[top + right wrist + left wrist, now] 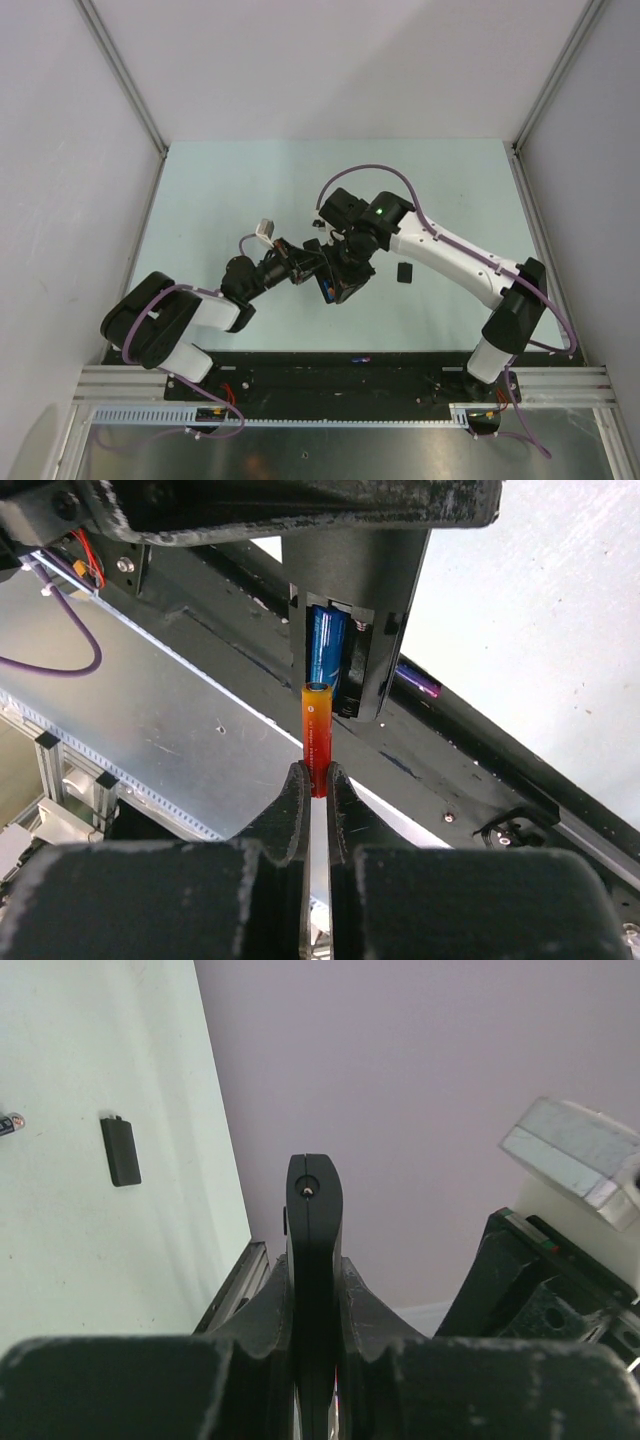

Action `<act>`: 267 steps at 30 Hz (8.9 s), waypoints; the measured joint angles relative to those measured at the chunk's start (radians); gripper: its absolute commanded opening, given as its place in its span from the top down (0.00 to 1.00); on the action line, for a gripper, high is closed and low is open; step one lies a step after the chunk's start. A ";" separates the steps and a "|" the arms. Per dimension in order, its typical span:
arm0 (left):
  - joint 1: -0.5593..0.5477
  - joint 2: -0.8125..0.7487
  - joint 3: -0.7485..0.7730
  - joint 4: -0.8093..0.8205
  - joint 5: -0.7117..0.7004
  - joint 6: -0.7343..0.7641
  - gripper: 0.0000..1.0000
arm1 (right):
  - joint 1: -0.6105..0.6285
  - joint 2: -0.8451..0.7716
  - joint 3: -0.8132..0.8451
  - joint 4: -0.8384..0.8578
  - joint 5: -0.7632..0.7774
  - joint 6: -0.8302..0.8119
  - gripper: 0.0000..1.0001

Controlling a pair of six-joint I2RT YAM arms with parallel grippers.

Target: Load the batteries into the remote control

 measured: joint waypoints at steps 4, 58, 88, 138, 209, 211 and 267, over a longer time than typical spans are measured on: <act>-0.001 0.000 -0.001 0.000 -0.018 0.000 1.00 | -0.004 0.017 0.000 -0.015 0.002 0.000 1.00; -0.042 -0.043 -0.031 -0.038 -0.104 -0.051 1.00 | -0.021 0.072 0.035 -0.006 0.065 0.026 1.00; -0.047 -0.049 -0.031 -0.031 -0.119 -0.072 1.00 | -0.019 0.079 0.077 -0.037 0.107 0.019 0.63; -0.020 -0.087 0.073 -0.005 0.002 -0.240 1.00 | -0.219 -0.808 -1.142 1.625 -0.260 0.226 0.09; -0.036 -0.160 0.071 -0.042 -0.015 -0.233 1.00 | -0.257 -0.534 -1.159 1.927 -0.484 0.457 0.44; -0.036 -0.166 0.070 -0.042 -0.016 -0.233 1.00 | -0.258 -0.523 -1.159 1.949 -0.497 0.486 0.47; -0.051 -0.189 -0.023 -0.006 0.031 -0.150 1.00 | -0.240 -0.486 -0.970 1.470 -0.467 0.437 0.00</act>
